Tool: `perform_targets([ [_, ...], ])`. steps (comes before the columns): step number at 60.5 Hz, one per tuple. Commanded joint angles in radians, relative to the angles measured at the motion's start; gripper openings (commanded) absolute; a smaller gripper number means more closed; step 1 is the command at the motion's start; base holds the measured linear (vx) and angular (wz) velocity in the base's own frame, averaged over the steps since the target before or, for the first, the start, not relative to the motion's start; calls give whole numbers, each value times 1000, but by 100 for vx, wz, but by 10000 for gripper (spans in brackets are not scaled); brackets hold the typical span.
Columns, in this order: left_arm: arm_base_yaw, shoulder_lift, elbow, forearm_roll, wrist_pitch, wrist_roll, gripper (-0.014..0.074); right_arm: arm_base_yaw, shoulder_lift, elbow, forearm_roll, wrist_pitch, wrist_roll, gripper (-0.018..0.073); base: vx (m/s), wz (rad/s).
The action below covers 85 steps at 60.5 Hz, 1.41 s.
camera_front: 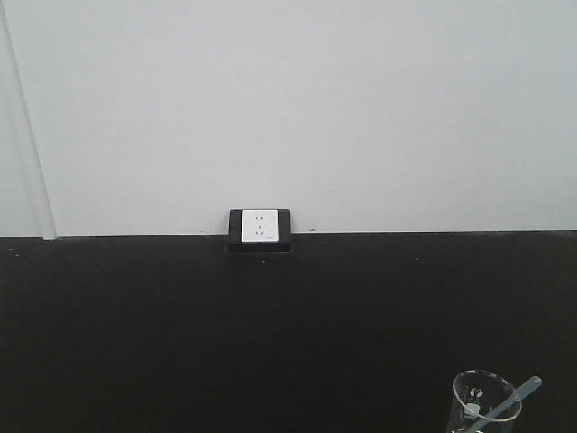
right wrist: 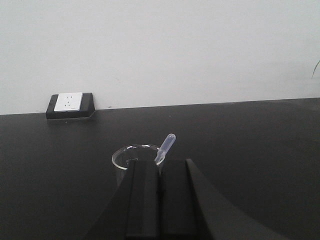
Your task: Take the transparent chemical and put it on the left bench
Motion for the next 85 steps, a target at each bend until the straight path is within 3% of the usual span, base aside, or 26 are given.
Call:
perform_targets([
  [1, -2, -19, 16, -1, -78, -8, -3, -2, -14, 5, -6, -83, -4, -7, 0, 0],
  [14, -2, -19, 16, -1, -78, -8, -3, -2, -14, 2, -1, -110, -1, -7, 0, 0],
  [24, -2, -19, 16, -1, -78, -8, -3, -2, 29, -81, 78, -121, 4, -7, 0, 0],
  [34, -2, -19, 16, -1, -78, -8, -3, -2, 242, -251, 66, -129, -42, -7, 0, 0],
  [44, -2, -19, 16, -1, -78, -8, -3, -2, 495, -409, 66, -246, -71, -7, 0, 0],
  [60, -2, -19, 16, -1, -78, -8, -3, -2, 757, -479, 74, -408, -47, 25, 0, 0],
  [70, -2, -19, 16, -1, -78, -8, -3, -2, 845, -479, 74, -413, -44, 136, 0, 0],
  [79, -2, -19, 16, -1, -78, -8, -3, -2, 910, -479, 74, -432, -44, 340, 0, 0],
  [85, -2, -19, 16, -1, -78, -8, -3, -2, 947, -479, 74, -474, -44, 522, 0, 0],
])
